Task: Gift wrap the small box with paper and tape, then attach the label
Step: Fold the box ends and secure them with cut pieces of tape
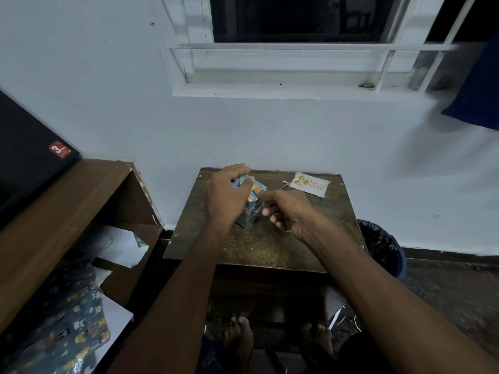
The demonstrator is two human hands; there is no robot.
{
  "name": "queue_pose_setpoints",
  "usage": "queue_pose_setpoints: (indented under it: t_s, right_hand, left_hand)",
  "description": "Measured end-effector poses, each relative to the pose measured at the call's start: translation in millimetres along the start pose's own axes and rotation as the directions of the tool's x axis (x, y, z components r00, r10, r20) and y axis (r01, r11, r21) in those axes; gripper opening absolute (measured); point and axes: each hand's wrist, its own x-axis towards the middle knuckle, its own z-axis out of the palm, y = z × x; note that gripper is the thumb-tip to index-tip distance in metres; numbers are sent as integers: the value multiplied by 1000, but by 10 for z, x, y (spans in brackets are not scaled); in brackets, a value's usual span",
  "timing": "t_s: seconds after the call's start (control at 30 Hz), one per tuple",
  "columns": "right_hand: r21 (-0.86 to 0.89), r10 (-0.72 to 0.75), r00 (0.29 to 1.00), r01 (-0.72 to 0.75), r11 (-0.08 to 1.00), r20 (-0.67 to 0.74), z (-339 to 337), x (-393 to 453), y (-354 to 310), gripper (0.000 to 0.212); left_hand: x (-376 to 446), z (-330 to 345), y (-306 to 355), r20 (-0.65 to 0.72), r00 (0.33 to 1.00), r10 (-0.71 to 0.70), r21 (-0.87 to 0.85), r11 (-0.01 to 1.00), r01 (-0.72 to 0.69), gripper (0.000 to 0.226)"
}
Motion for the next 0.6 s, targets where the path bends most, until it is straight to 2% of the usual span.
queue_pose_setpoints:
  t_s: [0.1, 0.2, 0.3, 0.37, 0.5, 0.6]
  right_hand:
    - [-64, 26, 997, -21, 998, 76, -91, 21, -49, 21]
    - [-168, -46, 998, 51, 984, 33, -193, 70, -29, 7]
    - [-355, -232, 972, 202, 913, -44, -244, 121, 42, 11]
    - [-461, -314, 949, 274, 844, -10, -251, 141, 63, 13]
    - [-606, -374, 927, 317, 729, 36, -309, 148, 69, 16]
    - [-674, -362, 931, 300, 675, 52, -407, 190, 87, 16]
  left_hand:
    - [4, -6, -11, -2, 1000, -1, 1, 1000, 1, 22]
    - [7, -3, -20, -18, 1000, 10, 28, 1000, -9, 19]
    - [8, 3, -42, -53, 995, 84, 87, 993, -79, 19]
    - [7, 22, -58, -59, 985, 165, 170, 974, -153, 21]
    - [-21, 82, -34, -27, 951, 308, 267, 919, -290, 26]
    - [-70, 148, -4, 41, 924, 381, 331, 867, -372, 22]
